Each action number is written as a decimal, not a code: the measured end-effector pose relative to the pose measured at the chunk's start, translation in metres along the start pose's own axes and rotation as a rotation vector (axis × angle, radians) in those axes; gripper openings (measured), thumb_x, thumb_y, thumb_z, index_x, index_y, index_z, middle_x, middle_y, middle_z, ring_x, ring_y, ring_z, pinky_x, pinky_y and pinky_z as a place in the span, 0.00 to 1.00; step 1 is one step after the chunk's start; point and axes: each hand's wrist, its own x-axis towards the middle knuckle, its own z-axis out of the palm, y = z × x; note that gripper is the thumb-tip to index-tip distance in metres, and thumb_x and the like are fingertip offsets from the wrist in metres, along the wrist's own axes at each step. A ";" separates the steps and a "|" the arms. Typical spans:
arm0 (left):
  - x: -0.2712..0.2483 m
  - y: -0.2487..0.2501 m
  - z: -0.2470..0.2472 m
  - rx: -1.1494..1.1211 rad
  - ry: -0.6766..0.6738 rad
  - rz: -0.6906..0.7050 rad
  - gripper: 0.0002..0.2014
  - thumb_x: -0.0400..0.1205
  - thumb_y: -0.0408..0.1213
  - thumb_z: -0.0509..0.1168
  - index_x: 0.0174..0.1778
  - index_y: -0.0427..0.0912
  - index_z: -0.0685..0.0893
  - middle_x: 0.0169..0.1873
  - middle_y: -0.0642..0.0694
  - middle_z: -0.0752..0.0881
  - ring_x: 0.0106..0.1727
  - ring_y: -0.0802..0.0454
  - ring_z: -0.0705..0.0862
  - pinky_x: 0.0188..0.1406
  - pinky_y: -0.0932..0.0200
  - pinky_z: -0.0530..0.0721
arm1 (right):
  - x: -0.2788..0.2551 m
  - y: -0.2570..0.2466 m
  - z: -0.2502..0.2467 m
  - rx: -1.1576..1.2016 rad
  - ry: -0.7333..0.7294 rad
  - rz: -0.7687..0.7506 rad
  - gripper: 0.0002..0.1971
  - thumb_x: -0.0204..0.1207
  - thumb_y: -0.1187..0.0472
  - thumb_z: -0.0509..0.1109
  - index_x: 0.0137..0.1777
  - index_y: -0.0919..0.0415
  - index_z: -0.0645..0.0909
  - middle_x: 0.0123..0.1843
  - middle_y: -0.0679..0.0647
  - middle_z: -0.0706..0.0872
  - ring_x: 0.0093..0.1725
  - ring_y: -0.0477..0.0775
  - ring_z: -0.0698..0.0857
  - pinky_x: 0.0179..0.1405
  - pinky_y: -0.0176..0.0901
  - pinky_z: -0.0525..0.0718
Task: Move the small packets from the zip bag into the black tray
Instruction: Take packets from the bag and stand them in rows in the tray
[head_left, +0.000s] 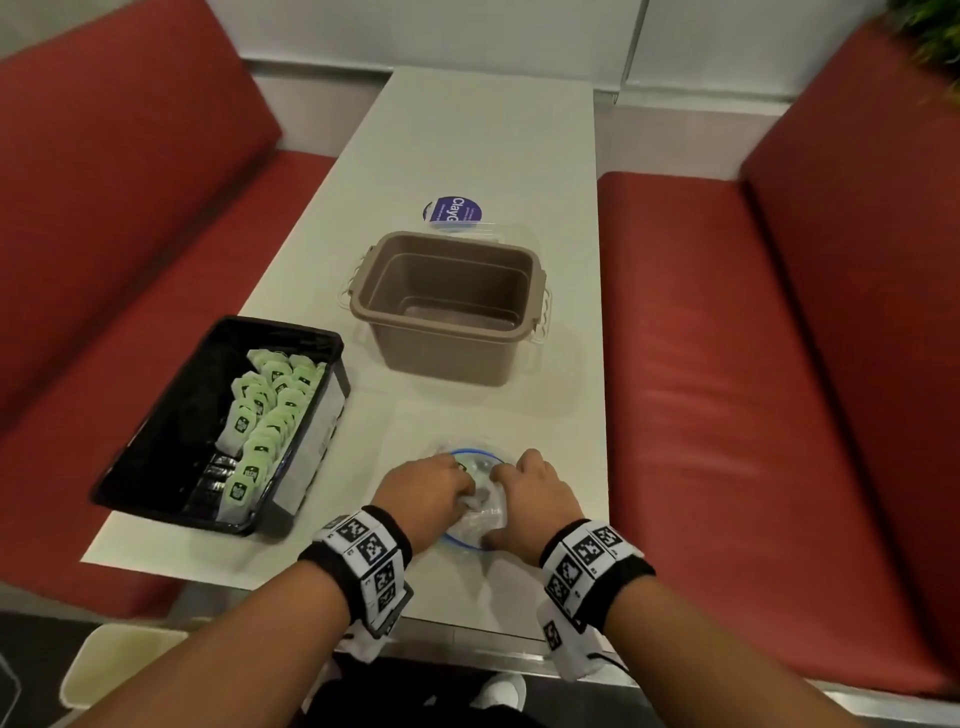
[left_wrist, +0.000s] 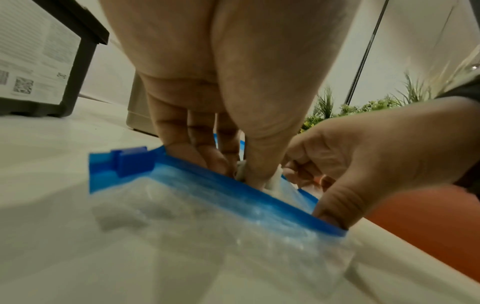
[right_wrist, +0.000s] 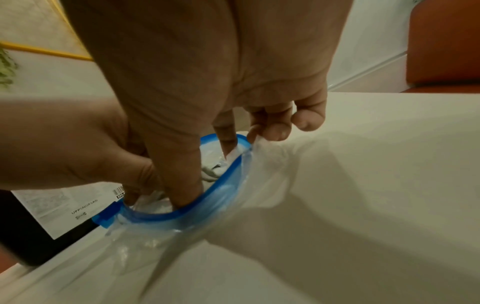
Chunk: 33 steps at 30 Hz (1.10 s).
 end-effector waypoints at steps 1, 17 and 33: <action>0.000 -0.001 -0.002 -0.031 0.017 0.001 0.14 0.83 0.52 0.63 0.59 0.53 0.88 0.56 0.50 0.83 0.54 0.48 0.84 0.51 0.54 0.81 | 0.001 0.002 -0.001 0.018 -0.002 -0.004 0.38 0.62 0.41 0.80 0.71 0.50 0.73 0.62 0.56 0.70 0.63 0.60 0.75 0.62 0.55 0.82; -0.007 -0.009 -0.029 -0.757 0.149 -0.092 0.09 0.77 0.34 0.75 0.51 0.49 0.88 0.38 0.52 0.92 0.37 0.62 0.88 0.44 0.67 0.85 | -0.004 0.017 -0.027 0.720 0.357 -0.068 0.07 0.73 0.55 0.78 0.40 0.44 0.82 0.34 0.49 0.85 0.35 0.48 0.82 0.38 0.36 0.78; 0.022 0.006 -0.007 0.230 0.127 -0.159 0.15 0.81 0.53 0.64 0.52 0.46 0.85 0.49 0.46 0.86 0.50 0.43 0.86 0.43 0.54 0.78 | -0.017 0.027 -0.027 0.643 0.416 -0.032 0.06 0.80 0.60 0.72 0.52 0.55 0.90 0.51 0.50 0.88 0.44 0.50 0.83 0.51 0.38 0.80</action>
